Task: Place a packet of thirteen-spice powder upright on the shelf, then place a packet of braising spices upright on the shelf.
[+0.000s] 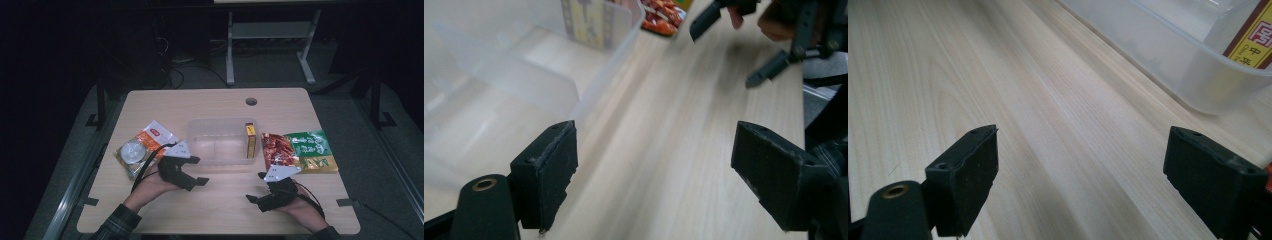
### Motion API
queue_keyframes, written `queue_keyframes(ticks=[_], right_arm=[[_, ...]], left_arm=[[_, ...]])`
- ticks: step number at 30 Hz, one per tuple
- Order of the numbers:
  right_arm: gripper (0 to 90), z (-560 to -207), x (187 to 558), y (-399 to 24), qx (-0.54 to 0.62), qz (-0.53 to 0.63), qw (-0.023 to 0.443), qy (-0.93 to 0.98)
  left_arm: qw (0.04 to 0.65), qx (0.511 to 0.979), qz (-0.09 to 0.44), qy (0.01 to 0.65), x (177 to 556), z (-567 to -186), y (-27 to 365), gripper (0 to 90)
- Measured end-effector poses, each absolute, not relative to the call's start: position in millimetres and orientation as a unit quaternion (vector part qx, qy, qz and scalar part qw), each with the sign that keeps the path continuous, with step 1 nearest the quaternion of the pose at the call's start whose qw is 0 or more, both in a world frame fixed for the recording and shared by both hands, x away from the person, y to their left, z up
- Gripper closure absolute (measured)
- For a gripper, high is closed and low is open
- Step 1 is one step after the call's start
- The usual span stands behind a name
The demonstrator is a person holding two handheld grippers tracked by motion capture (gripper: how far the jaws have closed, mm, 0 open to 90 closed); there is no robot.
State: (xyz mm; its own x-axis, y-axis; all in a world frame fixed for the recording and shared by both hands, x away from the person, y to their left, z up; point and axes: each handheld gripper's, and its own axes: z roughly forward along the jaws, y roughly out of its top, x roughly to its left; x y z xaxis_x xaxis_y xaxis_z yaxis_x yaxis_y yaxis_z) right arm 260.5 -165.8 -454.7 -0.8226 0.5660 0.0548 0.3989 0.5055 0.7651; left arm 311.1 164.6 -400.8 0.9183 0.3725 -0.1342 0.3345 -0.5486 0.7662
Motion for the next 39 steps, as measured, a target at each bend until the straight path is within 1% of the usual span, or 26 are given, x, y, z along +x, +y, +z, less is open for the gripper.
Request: queue_keyframes(ticks=[3,5,7,13,16,17,21,23,24,25,26,28,29,31,32,33,36,39], right_arm=[[13.9,-455.2,261.1,-166.2,0.284,0.409,0.102,0.861],[13.9,-455.0,261.1,-166.9,0.286,0.408,0.103,0.861],[13.9,-454.9,261.6,-168.3,0.288,0.407,0.104,0.861],[13.9,-453.3,261.6,-174.1,0.298,0.4,0.107,0.86],[13.9,-452.5,263.6,-178.6,0.305,0.385,0.109,0.864],[14.1,-450.0,265.8,-183.3,0.318,0.381,0.111,0.861],[15.4,-447.0,269.9,-190.8,0.331,0.371,0.124,0.859],[20.9,-445.4,277.6,-201.9,0.352,0.361,0.138,0.853],[20.9,-445.4,277.6,-201.9,0.352,0.361,0.138,0.853],[27.6,-442.5,284.4,-209.6,0.376,0.357,0.144,0.843],[27.6,-442.5,284.4,-209.6,0.376,0.357,0.144,0.843],[35.3,-439.0,291.5,-215.2,0.4,0.354,0.151,0.832],[47.6,-434.9,298.1,-219.0,0.41,0.353,0.165,0.825],[57.3,-433.0,305.3,-222.9,0.42,0.35,0.176,0.818],[57.3,-433.0,305.3,-222.9,0.42,0.35,0.176,0.818],[67.2,-433.1,317.4,-227.8,0.437,0.341,0.182,0.812],[80.7,-435.3,336.1,-236.0,0.454,0.349,0.179,0.8],[85.7,-435.9,347.1,-239.7,0.461,0.346,0.185,0.796]], left_arm=[[0.441,0.872,0.019,0.211,296.9,-412.9,180.9,18.3],[0.441,0.871,0.016,0.214,293.8,-415.3,183.9,18.4],[0.447,0.867,0.026,0.219,284.9,-421.4,192.1,18.2],[0.449,0.861,0.023,0.237,278.1,-428.8,205.2,16.0],[0.436,0.867,0.023,0.242,274.2,-431.1,209.5,13.2],[0.425,0.871,0.033,0.245,270.3,-432.9,211.6,13.2],[0.411,0.877,0.036,0.246,265.6,-436.1,212.3,12.9],[0.406,0.88,0.038,0.242,262.8,-437.2,212.9,12.9],[0.402,0.882,0.038,0.244,260.8,-437.9,212.7,12.9],[0.398,0.883,0.041,0.243,258.6,-439.6,212.5,13.3],[0.398,0.883,0.041,0.243,258.6,-439.6,212.5,13.3],[0.391,0.887,0.051,0.241,256.6,-441.5,212.6,13.4],[0.393,0.887,0.051,0.238,256.8,-441.9,212.6,13.7],[0.397,0.886,0.052,0.236,257.1,-443.1,212.6,14.0],[0.397,0.886,0.052,0.236,257.1,-443.1,212.6,14.2],[0.397,0.886,0.051,0.234,257.3,-443.9,212.8,14.6],[0.399,0.885,0.052,0.233,257.2,-445.4,212.3,14.6],[0.4,0.885,0.053,0.232,257.9,-445.8,212.5,14.6]])
